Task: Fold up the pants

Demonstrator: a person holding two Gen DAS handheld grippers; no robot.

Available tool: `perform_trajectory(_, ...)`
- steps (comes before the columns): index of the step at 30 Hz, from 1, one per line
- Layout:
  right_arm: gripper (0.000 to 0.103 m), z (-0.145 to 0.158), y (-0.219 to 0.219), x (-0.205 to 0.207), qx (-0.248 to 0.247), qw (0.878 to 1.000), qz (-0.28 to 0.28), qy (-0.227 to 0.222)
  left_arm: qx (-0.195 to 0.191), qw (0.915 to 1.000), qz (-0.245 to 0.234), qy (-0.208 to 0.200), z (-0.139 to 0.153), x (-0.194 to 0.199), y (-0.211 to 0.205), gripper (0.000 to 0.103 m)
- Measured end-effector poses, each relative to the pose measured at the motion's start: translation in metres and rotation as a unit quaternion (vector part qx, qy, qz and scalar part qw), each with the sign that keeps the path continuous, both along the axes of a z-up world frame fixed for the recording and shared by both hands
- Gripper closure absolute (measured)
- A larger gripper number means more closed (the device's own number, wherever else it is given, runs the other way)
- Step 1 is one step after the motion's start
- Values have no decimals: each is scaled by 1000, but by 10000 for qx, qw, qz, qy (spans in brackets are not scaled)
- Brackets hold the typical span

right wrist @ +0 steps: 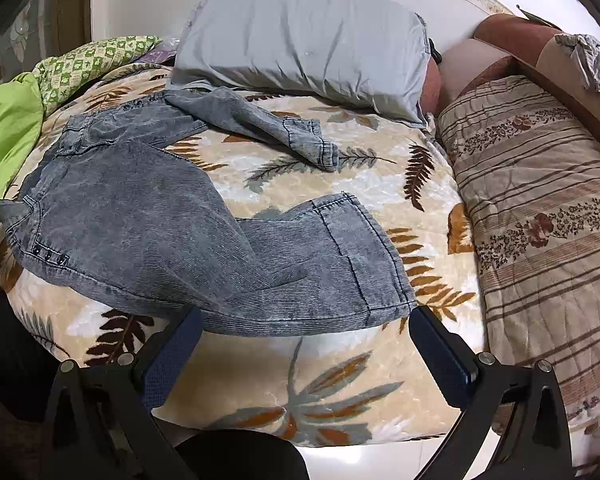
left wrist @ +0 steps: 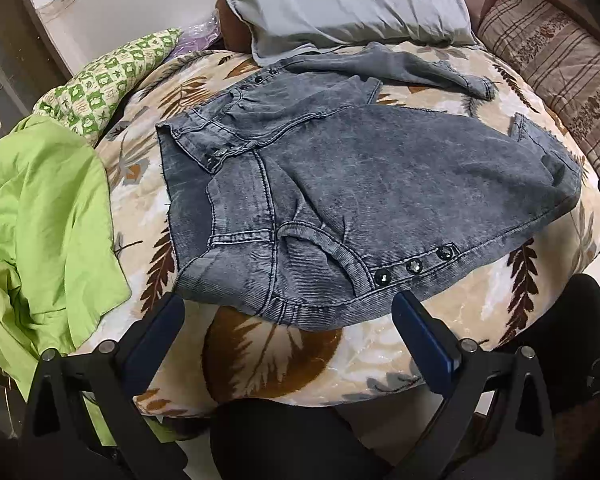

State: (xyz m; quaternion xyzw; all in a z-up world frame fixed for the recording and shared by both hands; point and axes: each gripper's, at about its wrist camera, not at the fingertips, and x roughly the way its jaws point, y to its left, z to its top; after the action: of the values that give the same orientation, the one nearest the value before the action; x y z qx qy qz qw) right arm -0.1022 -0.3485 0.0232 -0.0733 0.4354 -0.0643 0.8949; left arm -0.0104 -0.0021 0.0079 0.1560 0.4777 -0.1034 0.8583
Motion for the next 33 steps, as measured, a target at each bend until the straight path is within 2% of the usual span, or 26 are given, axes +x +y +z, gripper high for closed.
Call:
perform_trajectory(18, 0, -1, -4, 1, 28, 10000, -19, -5, -67, 10000, -39, 17, 2, 3, -7, 0)
perform_trajectory(27, 0, -1, -4, 6, 11, 10000, 47, 26, -142, 9998, 27, 150, -3, 9, -10, 0)
perform_trajectory(31, 0, -2, -6, 9, 114, 9999, 88, 58, -231, 9994, 66, 246, -4, 12, -12, 0)
perform_trajectory(33, 0, -2, -13, 11, 363, 9993, 85, 30, -334, 9989, 120, 312, -3, 15, -12, 0)
